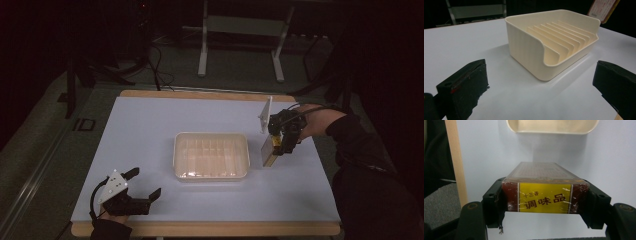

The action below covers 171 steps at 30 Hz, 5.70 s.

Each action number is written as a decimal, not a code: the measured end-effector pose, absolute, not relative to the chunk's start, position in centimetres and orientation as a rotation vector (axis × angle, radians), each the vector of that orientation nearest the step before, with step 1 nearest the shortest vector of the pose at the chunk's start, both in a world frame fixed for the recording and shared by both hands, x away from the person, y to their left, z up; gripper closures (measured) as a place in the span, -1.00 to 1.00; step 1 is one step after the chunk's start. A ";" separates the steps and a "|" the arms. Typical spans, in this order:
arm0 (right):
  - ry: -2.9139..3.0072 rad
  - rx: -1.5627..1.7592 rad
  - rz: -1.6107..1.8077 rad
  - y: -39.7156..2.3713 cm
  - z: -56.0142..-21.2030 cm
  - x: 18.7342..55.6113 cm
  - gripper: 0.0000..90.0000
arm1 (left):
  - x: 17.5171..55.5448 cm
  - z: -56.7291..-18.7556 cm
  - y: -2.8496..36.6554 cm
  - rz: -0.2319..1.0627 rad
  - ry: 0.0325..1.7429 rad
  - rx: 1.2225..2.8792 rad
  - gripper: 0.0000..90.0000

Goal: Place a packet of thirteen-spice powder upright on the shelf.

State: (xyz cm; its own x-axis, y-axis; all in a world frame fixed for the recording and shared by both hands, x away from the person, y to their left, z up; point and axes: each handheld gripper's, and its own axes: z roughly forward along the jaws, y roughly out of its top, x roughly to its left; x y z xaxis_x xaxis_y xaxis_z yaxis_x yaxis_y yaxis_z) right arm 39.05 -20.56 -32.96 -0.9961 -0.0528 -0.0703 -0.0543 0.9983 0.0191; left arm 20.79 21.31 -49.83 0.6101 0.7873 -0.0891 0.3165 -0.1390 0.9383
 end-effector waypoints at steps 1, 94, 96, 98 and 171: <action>3.065 -0.085 0.042 -20.4 -32.6 39.0 -0.29 | 20.8 -49.8 21.3 0.526 0.911 1.720 -1.00; 3.061 -0.132 0.794 -6.4 -38.7 41.8 -0.29 | 20.8 -49.8 21.4 0.513 0.896 1.718 -1.00; 3.064 -0.129 0.791 -6.3 -38.8 41.8 -0.29 | 20.8 -49.8 21.3 0.514 0.896 1.720 -1.00; 3.061 -0.125 0.808 -6.1 -38.9 41.8 -0.29 | 20.8 -49.8 21.3 0.513 0.895 1.722 -1.00; 2.962 0.023 0.936 -7.2 -39.5 40.6 -0.54 | 20.8 -49.8 21.3 0.509 0.893 1.721 -1.00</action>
State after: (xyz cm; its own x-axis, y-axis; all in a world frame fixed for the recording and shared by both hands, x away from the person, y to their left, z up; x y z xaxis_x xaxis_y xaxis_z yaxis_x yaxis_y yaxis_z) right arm 40.64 -7.19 -39.49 -0.9993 0.0248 -0.0293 0.0034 0.8185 0.5745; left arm 20.85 21.28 -49.83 0.6268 0.7734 -0.0948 0.3129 -0.1385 0.9396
